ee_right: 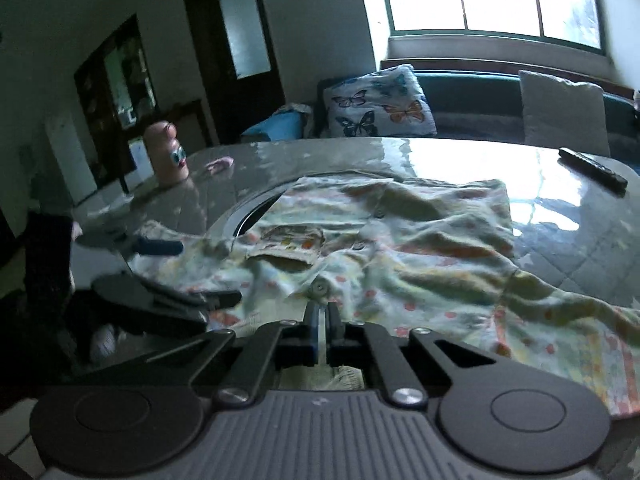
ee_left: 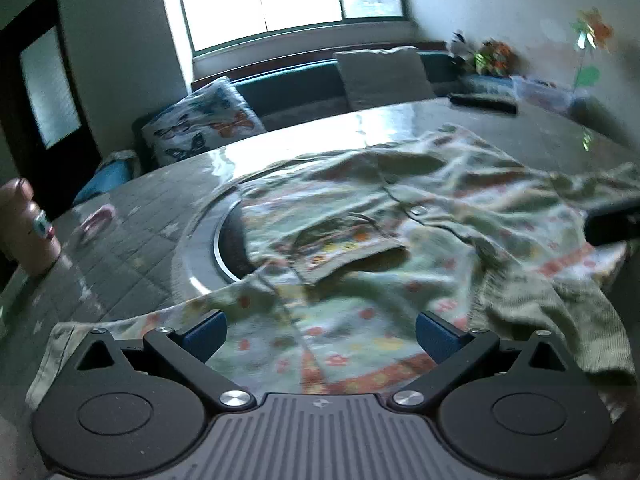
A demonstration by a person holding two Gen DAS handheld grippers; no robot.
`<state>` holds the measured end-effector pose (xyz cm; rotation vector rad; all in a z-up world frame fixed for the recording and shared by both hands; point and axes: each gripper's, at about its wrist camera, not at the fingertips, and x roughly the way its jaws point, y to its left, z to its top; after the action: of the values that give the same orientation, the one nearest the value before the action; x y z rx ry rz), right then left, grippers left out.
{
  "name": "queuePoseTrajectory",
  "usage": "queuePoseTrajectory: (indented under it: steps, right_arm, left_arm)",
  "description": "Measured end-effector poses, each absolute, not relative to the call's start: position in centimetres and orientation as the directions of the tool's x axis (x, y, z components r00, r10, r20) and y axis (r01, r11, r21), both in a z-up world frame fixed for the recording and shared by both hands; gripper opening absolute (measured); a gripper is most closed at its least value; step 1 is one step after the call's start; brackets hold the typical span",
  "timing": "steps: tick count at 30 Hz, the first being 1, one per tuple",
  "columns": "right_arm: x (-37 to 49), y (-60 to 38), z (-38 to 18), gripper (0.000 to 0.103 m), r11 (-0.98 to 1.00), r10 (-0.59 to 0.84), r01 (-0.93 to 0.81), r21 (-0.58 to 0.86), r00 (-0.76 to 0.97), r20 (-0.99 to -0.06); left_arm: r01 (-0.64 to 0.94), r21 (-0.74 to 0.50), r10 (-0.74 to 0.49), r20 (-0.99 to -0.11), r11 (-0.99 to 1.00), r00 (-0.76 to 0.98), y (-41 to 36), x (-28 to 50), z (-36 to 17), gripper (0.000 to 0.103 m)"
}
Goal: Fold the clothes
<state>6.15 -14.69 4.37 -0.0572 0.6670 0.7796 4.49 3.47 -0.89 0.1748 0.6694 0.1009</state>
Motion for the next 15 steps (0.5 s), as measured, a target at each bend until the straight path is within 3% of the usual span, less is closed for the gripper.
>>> queuePoseTrajectory:
  steps: [5,9,11,15]
  right_arm:
    - [6.4,-14.2,3.8,0.004,0.715,0.633,-0.671,0.199,0.499,-0.592]
    - [5.5,-12.9,3.1,0.015,0.678,0.639,-0.717,0.161,0.467,-0.611]
    - [5.1,-12.2,2.7,0.032,0.664,0.635,-0.735,0.134,0.461,-0.62]
    - [4.1,-10.6,1.3,0.034,0.641,0.608,-0.766,0.043,0.473,-0.638]
  left_arm:
    - [0.019,0.283,0.155,-0.578,0.959,0.801,1.2,4.2,-1.6,0.101]
    - [0.025,0.286,0.149,-0.569,0.958,0.809,1.2,4.0,-1.3,0.101]
    - [0.022,0.283,0.147,-0.563,0.959,0.813,1.4,3.8,-1.1,0.101]
    - [0.011,0.267,0.145,-0.555,0.964,0.819,1.9,3.8,-0.7,0.101]
